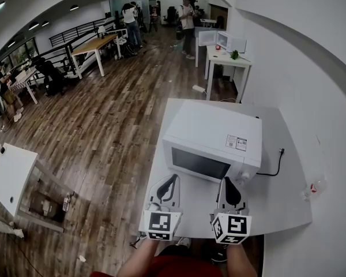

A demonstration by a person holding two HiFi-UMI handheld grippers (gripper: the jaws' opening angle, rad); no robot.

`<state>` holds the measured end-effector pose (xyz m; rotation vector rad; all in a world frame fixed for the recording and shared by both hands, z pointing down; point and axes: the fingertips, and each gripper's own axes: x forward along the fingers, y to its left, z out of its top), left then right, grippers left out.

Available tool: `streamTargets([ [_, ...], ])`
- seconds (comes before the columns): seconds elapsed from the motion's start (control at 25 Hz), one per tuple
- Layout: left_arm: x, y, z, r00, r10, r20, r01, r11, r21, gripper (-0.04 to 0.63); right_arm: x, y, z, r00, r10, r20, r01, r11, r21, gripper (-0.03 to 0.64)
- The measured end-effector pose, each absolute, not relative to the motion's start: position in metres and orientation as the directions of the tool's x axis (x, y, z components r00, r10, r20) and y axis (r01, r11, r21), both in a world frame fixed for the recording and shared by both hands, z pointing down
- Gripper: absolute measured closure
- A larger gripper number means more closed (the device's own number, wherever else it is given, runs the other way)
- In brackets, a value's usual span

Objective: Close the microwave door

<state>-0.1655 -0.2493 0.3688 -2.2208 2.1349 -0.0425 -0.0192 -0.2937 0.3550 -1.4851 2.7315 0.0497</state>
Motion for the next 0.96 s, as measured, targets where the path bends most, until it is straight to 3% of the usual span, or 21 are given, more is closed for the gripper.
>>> streamTargets([
  [0.96, -0.168, -0.266, 0.377, 0.008, -1.0, -0.02, -0.998, -0.007, -0.067, 0.569, -0.031, -0.312, 0.355, -0.586, -0.81, -0.037, -0.81, 0.584, 0.045, 0.589],
])
